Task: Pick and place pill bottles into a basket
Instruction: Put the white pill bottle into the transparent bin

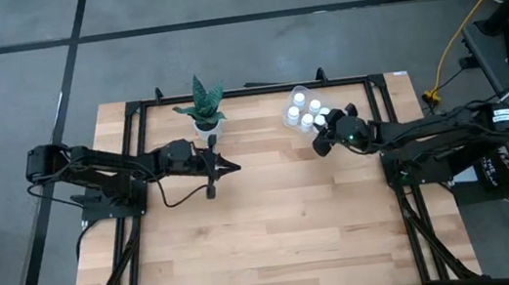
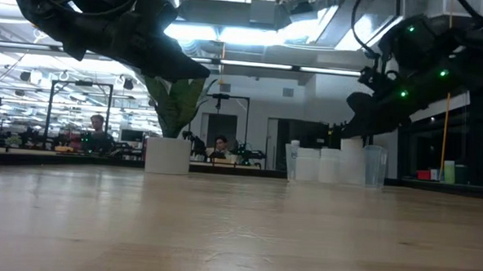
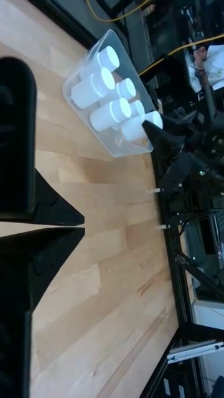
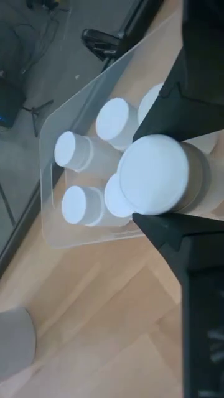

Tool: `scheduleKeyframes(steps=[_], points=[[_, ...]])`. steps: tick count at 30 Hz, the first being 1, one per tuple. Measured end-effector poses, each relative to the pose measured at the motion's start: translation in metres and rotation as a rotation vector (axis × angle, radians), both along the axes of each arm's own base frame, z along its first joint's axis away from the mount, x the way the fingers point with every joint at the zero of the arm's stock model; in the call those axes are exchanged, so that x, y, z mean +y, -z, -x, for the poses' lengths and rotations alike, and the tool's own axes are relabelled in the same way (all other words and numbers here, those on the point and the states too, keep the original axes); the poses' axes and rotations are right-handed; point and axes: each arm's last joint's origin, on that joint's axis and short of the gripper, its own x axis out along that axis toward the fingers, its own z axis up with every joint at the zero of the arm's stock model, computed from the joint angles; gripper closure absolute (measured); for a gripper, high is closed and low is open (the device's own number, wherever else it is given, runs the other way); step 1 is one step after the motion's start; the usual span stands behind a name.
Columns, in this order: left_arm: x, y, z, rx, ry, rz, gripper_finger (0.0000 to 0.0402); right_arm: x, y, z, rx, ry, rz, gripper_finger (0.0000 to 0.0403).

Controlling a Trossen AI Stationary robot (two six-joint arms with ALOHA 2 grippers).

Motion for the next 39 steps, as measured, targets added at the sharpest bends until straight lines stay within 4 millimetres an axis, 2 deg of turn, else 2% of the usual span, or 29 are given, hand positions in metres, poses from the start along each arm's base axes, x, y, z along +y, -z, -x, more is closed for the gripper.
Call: scheduleKeyframes(steps=[11,39], points=[[0.0,0.0,0.0,0.0,0.0,0.002,0.0397,-0.006,0.014,-0.006,0.037,0.037,-0.016,0.0248],[0.0,0.0,0.0,0.0,0.0,0.003,0.0395,-0.006,0.023,0.001,0.004,0.071,-0.043,0.0244]])
